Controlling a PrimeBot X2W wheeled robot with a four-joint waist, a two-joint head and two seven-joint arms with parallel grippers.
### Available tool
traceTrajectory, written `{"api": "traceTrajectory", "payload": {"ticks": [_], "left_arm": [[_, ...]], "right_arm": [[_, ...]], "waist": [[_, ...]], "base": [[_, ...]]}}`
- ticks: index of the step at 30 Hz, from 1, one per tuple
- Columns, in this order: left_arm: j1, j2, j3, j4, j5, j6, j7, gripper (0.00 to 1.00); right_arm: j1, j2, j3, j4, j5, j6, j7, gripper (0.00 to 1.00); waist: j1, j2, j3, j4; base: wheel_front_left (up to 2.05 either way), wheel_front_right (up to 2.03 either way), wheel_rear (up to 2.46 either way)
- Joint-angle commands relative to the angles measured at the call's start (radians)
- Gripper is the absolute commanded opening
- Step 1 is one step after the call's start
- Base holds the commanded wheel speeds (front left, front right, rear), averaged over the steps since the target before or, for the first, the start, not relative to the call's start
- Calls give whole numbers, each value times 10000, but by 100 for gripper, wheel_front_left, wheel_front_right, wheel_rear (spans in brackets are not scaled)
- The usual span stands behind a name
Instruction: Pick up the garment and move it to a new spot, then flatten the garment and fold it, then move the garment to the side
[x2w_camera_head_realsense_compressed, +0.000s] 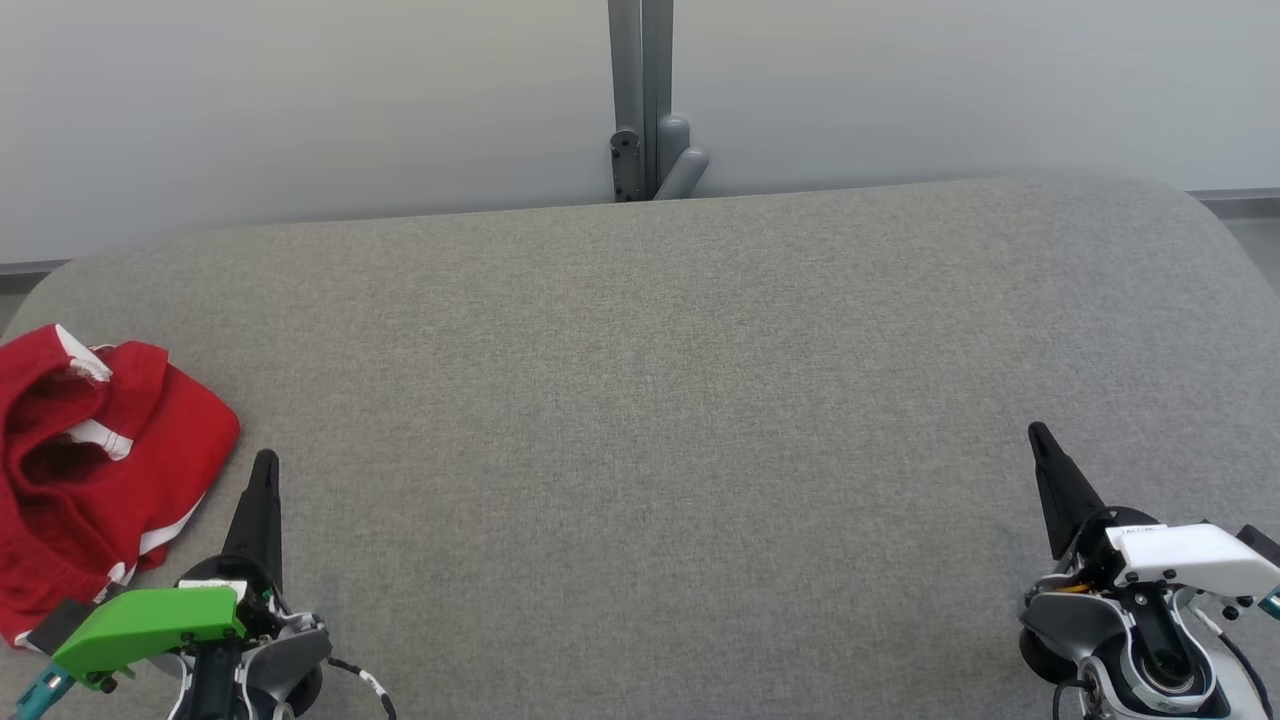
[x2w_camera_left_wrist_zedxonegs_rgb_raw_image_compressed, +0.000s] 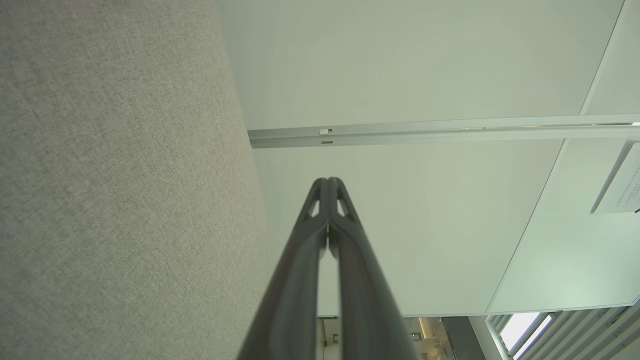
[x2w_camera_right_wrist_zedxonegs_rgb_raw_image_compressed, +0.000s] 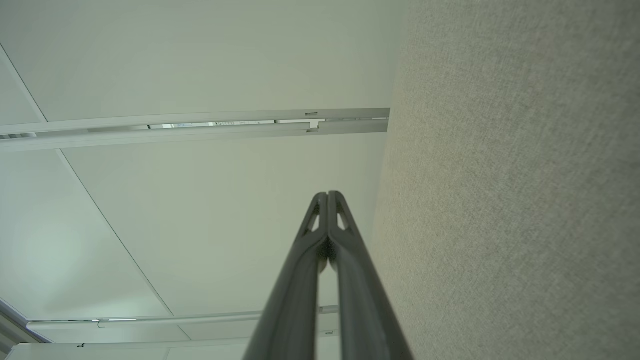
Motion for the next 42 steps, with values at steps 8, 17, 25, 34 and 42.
{"api": "traceTrajectory", "payload": {"ticks": [8,17,25,34,42], "left_arm": [[140,65,24,-52,-39,-42,10,0],[140,65,23,-52,-39,-42,10,0],[141,65,24,-52,-39,-42,10,0],[141,65,24,-52,-39,-42,10,0],[141,65,23,-52,-39,-42,10,0]], "right_arm": [[95,-49,-15,-32,54,4,6,0],[95,-49,-15,-32,54,4,5,0],[95,-49,-15,-32,54,4,5,0],[95,-50,-15,-32,54,4,5,0],[95,-50,-15,-32,54,4,5,0]], "waist": [[0,12,0,0],[0,12,0,0],[0,12,0,0],[0,12,0,0],[0,12,0,0]], "base": [[0,0,0],[0,0,0],[0,0,0],[0,0,0],[0,0,0]]}}
